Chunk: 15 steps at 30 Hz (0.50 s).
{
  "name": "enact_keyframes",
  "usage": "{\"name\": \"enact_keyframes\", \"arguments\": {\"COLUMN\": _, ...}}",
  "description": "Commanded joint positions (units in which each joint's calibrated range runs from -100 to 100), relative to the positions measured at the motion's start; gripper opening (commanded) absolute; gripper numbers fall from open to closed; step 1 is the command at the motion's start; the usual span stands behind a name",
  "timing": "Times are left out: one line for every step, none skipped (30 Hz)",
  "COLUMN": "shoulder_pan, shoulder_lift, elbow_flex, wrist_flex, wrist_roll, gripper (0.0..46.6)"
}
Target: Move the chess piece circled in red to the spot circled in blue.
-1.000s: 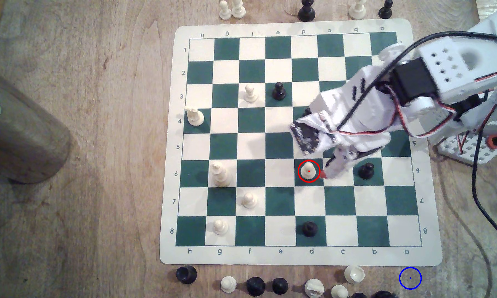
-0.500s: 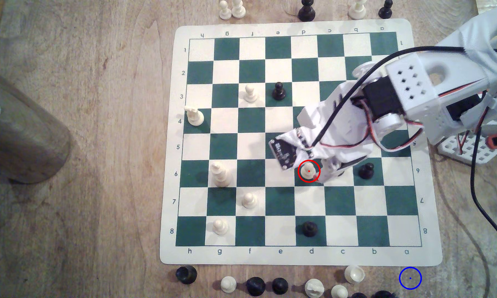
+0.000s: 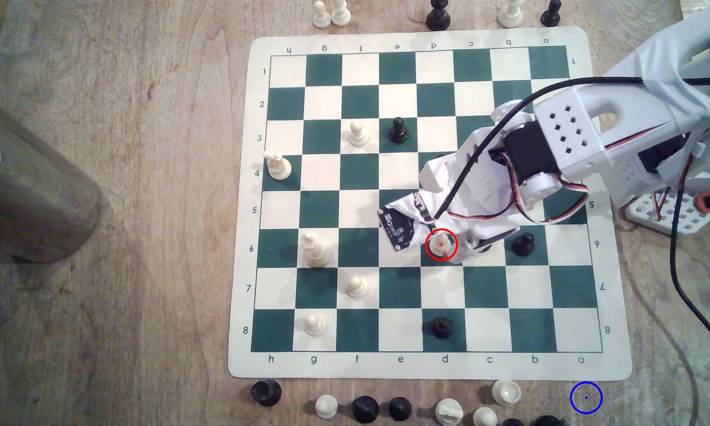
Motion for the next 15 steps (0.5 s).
{"name": "enact_keyframes", "arguments": {"shoulder_pan": 0.2, "shoulder_lift": 0.2, "elbow_flex": -4.9, "wrist_flex": -0.8, "wrist_roll": -0.3, "gripper": 11.1}}
{"name": "enact_keyframes", "arguments": {"shoulder_pan": 0.2, "shoulder_lift": 0.3, "elbow_flex": -4.9, "wrist_flex": -0.9, "wrist_roll": -0.3, "gripper": 10.9}}
{"name": "enact_keyframes", "arguments": {"shoulder_pan": 0.2, "shoulder_lift": 0.3, "elbow_flex": -5.0, "wrist_flex": -1.0, "wrist_roll": -0.4, "gripper": 10.4}}
{"name": "enact_keyframes", "arguments": {"shoulder_pan": 0.1, "shoulder_lift": 0.3, "elbow_flex": -5.1, "wrist_flex": -1.0, "wrist_roll": -0.4, "gripper": 9.7}}
{"name": "enact_keyframes", "arguments": {"shoulder_pan": 0.1, "shoulder_lift": 0.3, "elbow_flex": -5.2, "wrist_flex": -1.0, "wrist_roll": -0.4, "gripper": 9.0}}
{"name": "enact_keyframes", "arguments": {"shoulder_pan": 0.0, "shoulder_lift": 0.3, "elbow_flex": -5.3, "wrist_flex": -1.0, "wrist_roll": -0.4, "gripper": 7.8}}
{"name": "enact_keyframes", "arguments": {"shoulder_pan": -0.1, "shoulder_lift": 0.3, "elbow_flex": -5.5, "wrist_flex": -1.0, "wrist_roll": -0.4, "gripper": 6.5}}
{"name": "enact_keyframes", "arguments": {"shoulder_pan": -0.2, "shoulder_lift": 0.3, "elbow_flex": -5.5, "wrist_flex": -1.0, "wrist_roll": -0.5, "gripper": 5.9}}
{"name": "enact_keyframes", "arguments": {"shoulder_pan": -0.4, "shoulder_lift": 0.3, "elbow_flex": -5.5, "wrist_flex": -0.8, "wrist_roll": -0.5, "gripper": 5.3}}
{"name": "enact_keyframes", "arguments": {"shoulder_pan": -0.4, "shoulder_lift": 0.3, "elbow_flex": -5.5, "wrist_flex": -0.7, "wrist_roll": -0.6, "gripper": 4.9}}
{"name": "enact_keyframes", "arguments": {"shoulder_pan": -0.6, "shoulder_lift": 0.2, "elbow_flex": -5.5, "wrist_flex": -0.4, "wrist_roll": -0.7, "gripper": 4.3}}
{"name": "enact_keyframes", "arguments": {"shoulder_pan": -0.8, "shoulder_lift": 0.1, "elbow_flex": -5.5, "wrist_flex": -0.3, "wrist_roll": -0.8, "gripper": 2.9}}
{"name": "enact_keyframes", "arguments": {"shoulder_pan": -0.8, "shoulder_lift": 0.0, "elbow_flex": -5.6, "wrist_flex": -0.3, "wrist_roll": -0.8, "gripper": 2.7}}
{"name": "enact_keyframes", "arguments": {"shoulder_pan": -0.9, "shoulder_lift": -0.3, "elbow_flex": -5.6, "wrist_flex": -0.3, "wrist_roll": -0.8, "gripper": 2.6}}
{"name": "enact_keyframes", "arguments": {"shoulder_pan": -1.0, "shoulder_lift": -0.6, "elbow_flex": -5.6, "wrist_flex": -0.1, "wrist_roll": -0.9, "gripper": 2.6}}
